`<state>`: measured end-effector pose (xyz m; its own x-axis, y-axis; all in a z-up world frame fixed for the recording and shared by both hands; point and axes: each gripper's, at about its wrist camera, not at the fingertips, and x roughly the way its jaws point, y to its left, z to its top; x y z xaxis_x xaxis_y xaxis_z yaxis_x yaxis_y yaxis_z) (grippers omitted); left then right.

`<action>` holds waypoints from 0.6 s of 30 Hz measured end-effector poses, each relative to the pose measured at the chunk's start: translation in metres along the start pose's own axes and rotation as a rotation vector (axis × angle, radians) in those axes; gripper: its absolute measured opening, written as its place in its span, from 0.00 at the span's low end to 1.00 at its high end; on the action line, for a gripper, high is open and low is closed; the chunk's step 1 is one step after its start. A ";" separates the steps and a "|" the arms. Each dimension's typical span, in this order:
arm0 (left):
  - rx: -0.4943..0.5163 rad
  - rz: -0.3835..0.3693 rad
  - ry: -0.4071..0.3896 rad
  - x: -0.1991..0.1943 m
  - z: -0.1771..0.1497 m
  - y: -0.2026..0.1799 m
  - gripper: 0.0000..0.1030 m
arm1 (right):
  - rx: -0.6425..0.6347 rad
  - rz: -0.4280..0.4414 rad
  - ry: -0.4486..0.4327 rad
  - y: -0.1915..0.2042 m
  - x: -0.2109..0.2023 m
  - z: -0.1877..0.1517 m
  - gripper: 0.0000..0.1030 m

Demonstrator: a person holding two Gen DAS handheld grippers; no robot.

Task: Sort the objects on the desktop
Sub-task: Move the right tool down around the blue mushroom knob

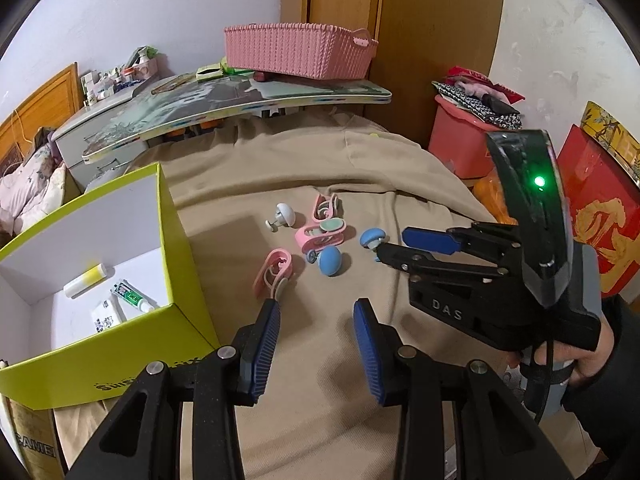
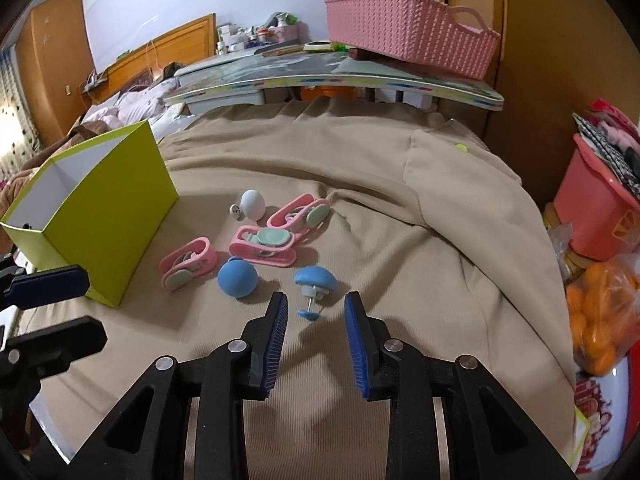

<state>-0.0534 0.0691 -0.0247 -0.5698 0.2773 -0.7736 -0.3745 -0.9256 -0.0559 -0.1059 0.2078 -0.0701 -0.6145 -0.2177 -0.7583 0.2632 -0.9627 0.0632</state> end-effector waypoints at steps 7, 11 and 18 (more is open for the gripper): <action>-0.003 0.000 0.011 0.005 0.000 0.002 0.38 | -0.012 -0.006 0.023 0.000 0.014 0.005 0.29; -0.011 -0.001 0.015 0.008 0.001 0.004 0.38 | -0.029 -0.003 0.038 0.002 0.022 0.007 0.29; -0.017 -0.001 0.024 0.013 0.003 0.005 0.38 | -0.038 -0.016 0.039 0.003 0.029 0.010 0.29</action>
<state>-0.0650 0.0685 -0.0338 -0.5514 0.2723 -0.7885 -0.3625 -0.9295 -0.0676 -0.1304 0.1967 -0.0857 -0.5898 -0.1953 -0.7836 0.2823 -0.9590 0.0266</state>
